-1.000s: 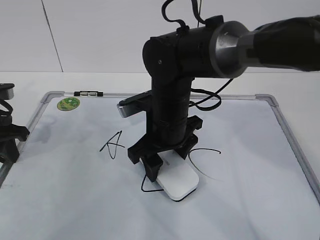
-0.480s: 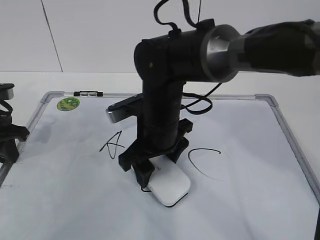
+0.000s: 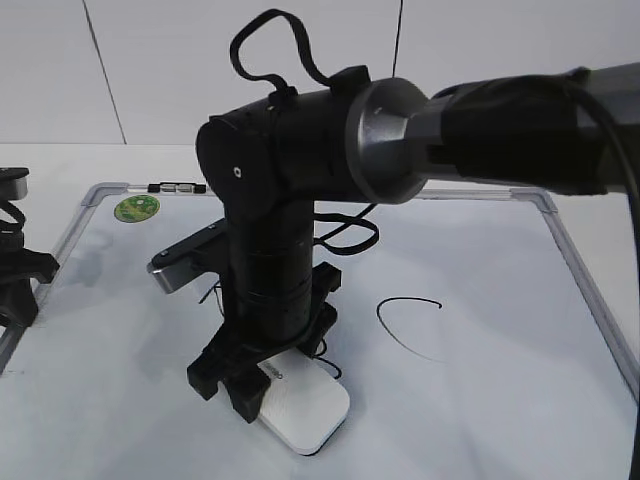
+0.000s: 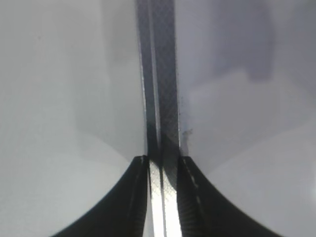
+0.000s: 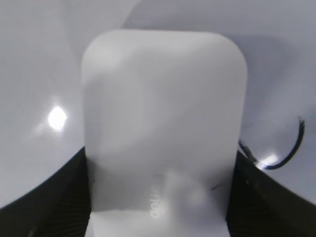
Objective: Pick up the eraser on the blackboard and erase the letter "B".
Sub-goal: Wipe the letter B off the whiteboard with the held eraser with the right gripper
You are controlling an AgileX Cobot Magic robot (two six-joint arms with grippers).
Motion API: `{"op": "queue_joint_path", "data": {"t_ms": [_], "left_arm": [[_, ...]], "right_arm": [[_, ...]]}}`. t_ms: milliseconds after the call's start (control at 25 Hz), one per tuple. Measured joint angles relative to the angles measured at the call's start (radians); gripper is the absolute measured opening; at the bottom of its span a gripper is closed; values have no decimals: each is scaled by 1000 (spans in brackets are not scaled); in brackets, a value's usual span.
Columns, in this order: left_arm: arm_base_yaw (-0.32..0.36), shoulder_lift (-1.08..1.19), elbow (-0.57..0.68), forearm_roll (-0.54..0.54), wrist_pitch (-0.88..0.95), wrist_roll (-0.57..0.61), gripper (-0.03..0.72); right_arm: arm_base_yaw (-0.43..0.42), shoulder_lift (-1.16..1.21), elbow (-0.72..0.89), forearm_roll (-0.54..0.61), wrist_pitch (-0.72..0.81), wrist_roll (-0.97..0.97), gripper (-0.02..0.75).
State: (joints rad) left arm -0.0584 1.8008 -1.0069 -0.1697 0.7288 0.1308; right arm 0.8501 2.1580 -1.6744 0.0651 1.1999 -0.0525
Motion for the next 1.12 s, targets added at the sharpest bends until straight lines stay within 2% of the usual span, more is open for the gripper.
{"op": "queue_joint_path", "data": {"t_ms": [200,760,920,1120], "left_arm": [[0,0,0,0,2,0,147],[0,0,0,0,4,0,147],[0,0,0,0,4,0,147],[0,0,0,2,6,0,147]], "right_arm": [[-17,0,0,-25,-2,6,536],[-158,0,-7,-92,1,22,536],[-160,0,-7,-83,1,22,536],[-119,0,-7,-83,1,22,536]]}}
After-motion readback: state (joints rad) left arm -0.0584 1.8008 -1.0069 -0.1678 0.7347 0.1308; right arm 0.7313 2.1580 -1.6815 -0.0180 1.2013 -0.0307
